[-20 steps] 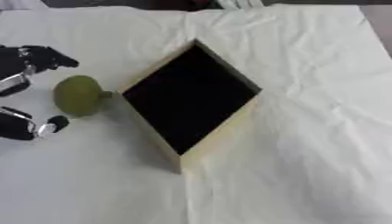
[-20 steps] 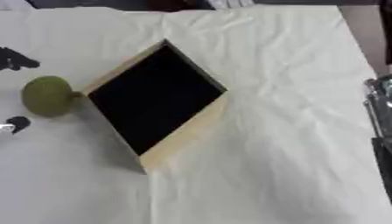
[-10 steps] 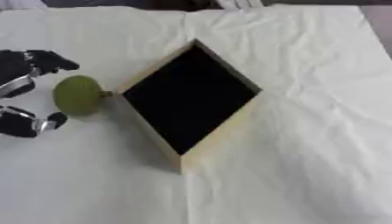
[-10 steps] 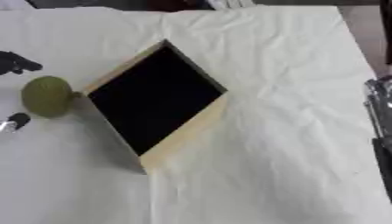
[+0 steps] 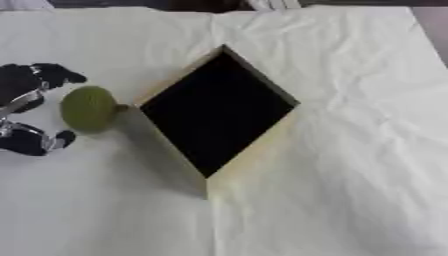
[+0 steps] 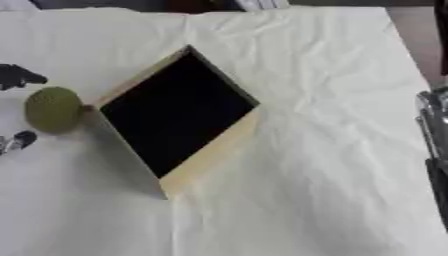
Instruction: Pick up objects on the table and place them in the box.
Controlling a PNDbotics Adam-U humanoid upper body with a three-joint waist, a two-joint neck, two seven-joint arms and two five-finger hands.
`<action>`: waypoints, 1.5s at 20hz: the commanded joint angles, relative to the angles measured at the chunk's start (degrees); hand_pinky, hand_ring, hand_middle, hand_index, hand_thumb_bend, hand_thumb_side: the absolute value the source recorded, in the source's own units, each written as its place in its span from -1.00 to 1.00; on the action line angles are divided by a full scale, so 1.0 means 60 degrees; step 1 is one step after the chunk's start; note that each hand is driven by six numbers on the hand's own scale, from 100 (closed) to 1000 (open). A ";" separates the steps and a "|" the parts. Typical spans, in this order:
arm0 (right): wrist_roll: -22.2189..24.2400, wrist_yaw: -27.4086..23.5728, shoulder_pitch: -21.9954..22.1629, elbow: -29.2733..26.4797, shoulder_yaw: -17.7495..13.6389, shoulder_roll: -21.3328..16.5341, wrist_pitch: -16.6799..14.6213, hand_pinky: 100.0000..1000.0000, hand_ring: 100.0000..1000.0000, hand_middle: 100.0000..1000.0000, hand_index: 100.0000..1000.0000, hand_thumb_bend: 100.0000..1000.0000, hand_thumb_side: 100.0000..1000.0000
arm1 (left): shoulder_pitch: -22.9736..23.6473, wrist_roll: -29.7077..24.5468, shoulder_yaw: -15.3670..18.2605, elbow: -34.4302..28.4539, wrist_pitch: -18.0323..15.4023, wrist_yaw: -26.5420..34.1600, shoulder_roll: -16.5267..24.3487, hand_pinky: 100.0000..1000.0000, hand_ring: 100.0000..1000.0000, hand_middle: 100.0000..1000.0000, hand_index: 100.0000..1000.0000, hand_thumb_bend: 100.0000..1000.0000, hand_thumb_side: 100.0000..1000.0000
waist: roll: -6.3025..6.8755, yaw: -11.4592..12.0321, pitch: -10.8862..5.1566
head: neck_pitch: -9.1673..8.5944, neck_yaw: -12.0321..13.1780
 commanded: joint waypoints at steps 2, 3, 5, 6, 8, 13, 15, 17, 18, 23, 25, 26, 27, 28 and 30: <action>0.0022 -0.0060 -0.0084 -0.0196 -0.0023 -0.0111 -0.0007 0.61 0.40 0.39 0.69 -0.49 0.30 | -0.0262 0.0078 0.0001 0.0298 -0.0006 -0.0247 0.0008 0.67 0.62 0.64 0.86 -0.34 -0.96 | -0.0013 -0.0020 -0.0175 | -0.0151 0.0056; 0.0020 -0.0062 -0.0083 -0.0196 -0.0025 -0.0107 -0.0007 0.61 0.40 0.38 0.69 -0.49 0.30 | -0.0293 0.0083 -0.0014 0.0399 -0.0009 -0.0286 -0.0044 0.67 0.62 0.63 0.86 -0.35 -0.96 | -0.0018 -0.0027 -0.0169 | -0.0162 0.0059; 0.0015 -0.0064 -0.0081 -0.0196 -0.0028 -0.0100 -0.0004 0.61 0.40 0.38 0.69 -0.49 0.30 | -0.0349 0.0095 -0.0043 0.0570 -0.0026 -0.0338 -0.0129 0.67 0.62 0.63 0.86 -0.36 -0.98 | -0.0024 -0.0036 -0.0155 | -0.0183 0.0066; 0.0013 -0.0065 -0.0080 -0.0196 -0.0028 -0.0095 -0.0003 0.61 0.40 0.38 0.69 -0.49 0.30 | -0.0373 0.0106 -0.0050 0.0636 -0.0034 -0.0360 -0.0163 0.66 0.62 0.63 0.86 -0.37 -0.98 | -0.0025 -0.0038 -0.0149 | -0.0190 0.0068; 0.0012 -0.0068 -0.0073 -0.0196 -0.0028 -0.0085 0.0000 0.61 0.40 0.38 0.69 -0.49 0.30 | -0.0416 0.0148 -0.0046 0.0730 -0.0039 -0.0392 -0.0225 0.66 0.61 0.62 0.85 -0.38 -0.98 | -0.0028 -0.0039 -0.0133 | -0.0207 0.0073; 0.0009 -0.0076 -0.0058 -0.0196 -0.0024 -0.0063 0.0008 0.61 0.40 0.38 0.70 -0.49 0.31 | -0.0557 0.0290 -0.0029 0.0966 0.0010 -0.0560 -0.0392 0.64 0.60 0.61 0.84 -0.46 -1.00 | -0.0033 -0.0046 -0.0090 | -0.0260 0.0073; 0.0006 -0.0078 -0.0052 -0.0196 -0.0027 -0.0060 0.0009 0.61 0.40 0.38 0.70 -0.49 0.30 | -0.0612 0.0348 -0.0023 0.1094 0.0037 -0.0663 -0.0464 0.62 0.58 0.60 0.82 -0.49 -1.00 | -0.0038 -0.0053 -0.0074 | -0.0275 0.0068; 0.0004 -0.0081 -0.0048 -0.0196 -0.0027 -0.0055 0.0009 0.61 0.40 0.38 0.70 -0.49 0.30 | -0.0645 0.0377 -0.0039 0.1212 0.0025 -0.0738 -0.0518 0.61 0.58 0.59 0.82 -0.50 -1.00 | -0.0041 -0.0058 -0.0056 | -0.0282 0.0063; 0.0003 -0.0082 -0.0046 -0.0196 -0.0027 -0.0052 0.0009 0.61 0.40 0.38 0.70 -0.49 0.30 | -0.0659 0.0383 -0.0048 0.1271 0.0013 -0.0778 -0.0544 0.59 0.56 0.58 0.81 -0.52 -1.00 | -0.0044 -0.0060 -0.0046 | -0.0281 0.0060; -0.0002 -0.0092 -0.0034 -0.0196 -0.0028 -0.0038 0.0011 0.61 0.40 0.38 0.70 -0.50 0.31 | -0.0702 0.0568 -0.0049 0.1486 -0.0015 -0.1149 -0.0635 0.46 0.47 0.48 0.73 -0.67 -1.00 | -0.0058 -0.0055 -0.0003 | -0.0295 0.0051; 0.0000 -0.0096 -0.0031 -0.0196 -0.0024 -0.0031 0.0012 0.61 0.40 0.37 0.70 -0.50 0.31 | -0.0703 0.0793 -0.0079 0.1549 -0.0075 -0.1473 -0.0665 0.35 0.37 0.40 0.67 -0.72 -1.00 | -0.0062 -0.0056 0.0009 | -0.0297 0.0051; 0.0002 -0.0098 -0.0030 -0.0196 -0.0023 -0.0028 0.0012 0.61 0.40 0.37 0.70 -0.50 0.31 | -0.0701 0.0929 -0.0097 0.1567 -0.0128 -0.1651 -0.0678 0.27 0.29 0.31 0.62 -0.74 -1.00 | -0.0064 -0.0057 0.0012 | -0.0293 0.0049; 0.0003 -0.0100 -0.0028 -0.0196 -0.0023 -0.0025 0.0012 0.61 0.40 0.37 0.70 -0.50 0.31 | -0.0703 0.1102 -0.0108 0.1577 -0.0182 -0.1840 -0.0690 0.18 0.18 0.19 0.54 -0.77 -1.00 | -0.0065 -0.0057 0.0014 | -0.0287 0.0048; 0.0004 -0.0103 -0.0025 -0.0196 -0.0022 -0.0021 0.0014 0.61 0.40 0.37 0.70 -0.50 0.31 | -0.0705 0.1318 -0.0119 0.1586 -0.0229 -0.2051 -0.0701 0.16 0.16 0.17 0.53 -0.78 -1.00 | -0.0066 -0.0056 0.0015 | -0.0285 0.0049; 0.0007 -0.0108 -0.0020 -0.0196 -0.0021 -0.0011 0.0016 0.61 0.40 0.37 0.70 -0.50 0.31 | -0.0702 0.1827 -0.0135 0.1612 -0.0296 -0.2482 -0.0728 0.00 -0.02 -0.03 0.36 -0.79 -1.00 | -0.0067 -0.0056 0.0014 | -0.0288 0.0048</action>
